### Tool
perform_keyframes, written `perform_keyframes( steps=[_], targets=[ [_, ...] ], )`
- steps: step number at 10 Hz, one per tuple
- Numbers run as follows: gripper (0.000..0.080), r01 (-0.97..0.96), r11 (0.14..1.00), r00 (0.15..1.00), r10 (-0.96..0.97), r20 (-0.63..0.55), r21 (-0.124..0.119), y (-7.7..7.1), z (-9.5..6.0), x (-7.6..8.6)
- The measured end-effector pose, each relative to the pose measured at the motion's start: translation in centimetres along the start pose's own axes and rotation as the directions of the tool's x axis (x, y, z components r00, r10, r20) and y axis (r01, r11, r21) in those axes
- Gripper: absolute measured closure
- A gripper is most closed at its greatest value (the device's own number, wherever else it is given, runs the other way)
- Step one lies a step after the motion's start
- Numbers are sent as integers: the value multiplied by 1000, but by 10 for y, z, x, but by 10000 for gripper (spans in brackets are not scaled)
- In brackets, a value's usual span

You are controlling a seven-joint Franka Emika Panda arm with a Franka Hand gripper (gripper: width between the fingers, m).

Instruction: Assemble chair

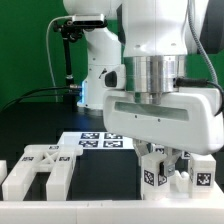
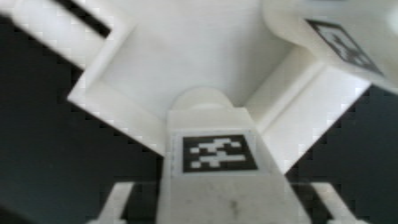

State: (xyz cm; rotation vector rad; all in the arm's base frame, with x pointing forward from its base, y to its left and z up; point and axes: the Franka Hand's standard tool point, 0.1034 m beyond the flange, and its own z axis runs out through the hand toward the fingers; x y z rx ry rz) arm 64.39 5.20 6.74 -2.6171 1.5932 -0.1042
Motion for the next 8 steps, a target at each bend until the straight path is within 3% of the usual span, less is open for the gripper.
perform_keyframes(
  steps=[1,3,4,7,8],
  targets=[
    [515,-232,973,973,232,14,-6,-1,-2,1],
    [515,-583,812,812,583,28,9,-4,-1,0],
    [515,-659,752,752,659,30,20,-3,1,-1],
    [515,-751,660,661,750,30,16,-3,2,-2],
    [440,-745,667,668,744,30,16,-3,2,-2]
  ],
)
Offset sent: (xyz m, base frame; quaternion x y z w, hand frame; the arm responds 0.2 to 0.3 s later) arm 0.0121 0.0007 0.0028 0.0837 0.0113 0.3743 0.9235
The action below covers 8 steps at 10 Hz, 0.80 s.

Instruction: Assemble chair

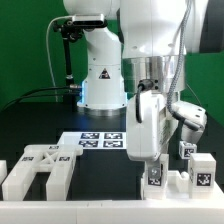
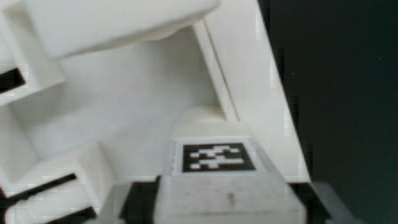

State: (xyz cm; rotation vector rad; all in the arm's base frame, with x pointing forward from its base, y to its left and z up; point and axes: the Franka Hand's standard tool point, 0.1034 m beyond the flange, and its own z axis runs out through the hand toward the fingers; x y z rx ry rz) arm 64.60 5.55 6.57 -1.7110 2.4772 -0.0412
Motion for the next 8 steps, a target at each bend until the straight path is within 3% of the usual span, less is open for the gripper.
perform_keyframes(
  steps=[1,2,3,4,5,8],
  targets=[
    [440,27,1000,1000,-27,0,0,0,0,0],
    [249,92,996,996,-92,-1,0,1,0,-1],
    [249,271,963,963,-271,1,9,0,0,-4],
    [168,468,884,884,-468,-3,21,0,0,-5],
    [153,586,810,810,-586,-6,17,1,1,-3],
    [150,723,691,691,-723,-15,18,2,2,-1]
  ],
)
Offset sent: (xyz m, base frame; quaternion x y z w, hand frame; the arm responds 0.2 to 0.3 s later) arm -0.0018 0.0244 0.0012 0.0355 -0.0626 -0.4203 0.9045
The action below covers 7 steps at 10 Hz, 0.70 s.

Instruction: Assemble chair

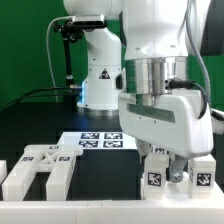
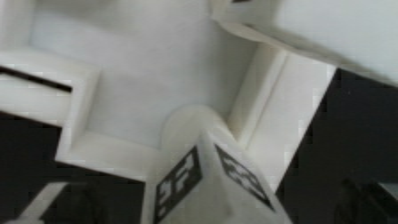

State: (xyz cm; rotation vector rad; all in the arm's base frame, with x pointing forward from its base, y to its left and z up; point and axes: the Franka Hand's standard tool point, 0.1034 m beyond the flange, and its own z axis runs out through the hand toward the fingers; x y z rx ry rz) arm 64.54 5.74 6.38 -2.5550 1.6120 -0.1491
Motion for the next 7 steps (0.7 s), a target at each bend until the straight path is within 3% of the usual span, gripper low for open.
perform_keyframes(
  steps=[1,2,3,4,5,6,7],
  targets=[
    [150,136,991,991,-136,-6,-12,0,0,-1],
    [150,374,927,927,-375,-17,-39,0,1,-1],
    [150,513,857,858,-514,-12,-41,0,1,2],
    [153,485,874,874,-486,-13,-40,0,1,2],
    [288,452,891,891,-453,-14,-40,0,1,1],
    [288,454,890,891,-455,-15,-40,0,1,1],
    [514,421,906,907,-422,-16,-40,0,1,1]
  ],
)
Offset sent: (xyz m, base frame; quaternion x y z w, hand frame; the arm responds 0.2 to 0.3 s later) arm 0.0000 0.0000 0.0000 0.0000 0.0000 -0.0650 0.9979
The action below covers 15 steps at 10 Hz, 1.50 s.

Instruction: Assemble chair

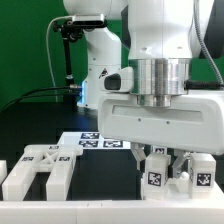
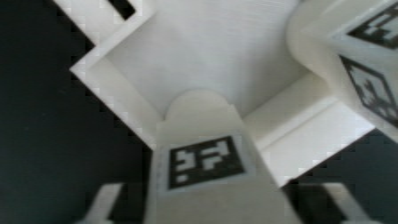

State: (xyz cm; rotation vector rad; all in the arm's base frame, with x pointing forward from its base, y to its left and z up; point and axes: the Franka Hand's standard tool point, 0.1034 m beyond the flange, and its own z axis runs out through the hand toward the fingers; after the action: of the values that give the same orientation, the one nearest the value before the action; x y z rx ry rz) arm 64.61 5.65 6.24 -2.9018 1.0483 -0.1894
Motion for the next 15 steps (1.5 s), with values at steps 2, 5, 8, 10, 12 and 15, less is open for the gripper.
perform_keyframes(
  steps=[2,5,8,10,12,15],
  targets=[
    [514,-177,984,984,177,3,-3,1,0,0],
    [514,-582,812,811,584,32,-39,3,-1,3],
    [514,-833,551,551,834,24,-40,-1,0,1],
    [514,-880,472,472,881,13,-49,3,0,1],
    [296,-877,477,477,879,13,-49,3,1,0],
    [170,-837,547,546,837,27,-22,-2,-18,8]
  ],
)
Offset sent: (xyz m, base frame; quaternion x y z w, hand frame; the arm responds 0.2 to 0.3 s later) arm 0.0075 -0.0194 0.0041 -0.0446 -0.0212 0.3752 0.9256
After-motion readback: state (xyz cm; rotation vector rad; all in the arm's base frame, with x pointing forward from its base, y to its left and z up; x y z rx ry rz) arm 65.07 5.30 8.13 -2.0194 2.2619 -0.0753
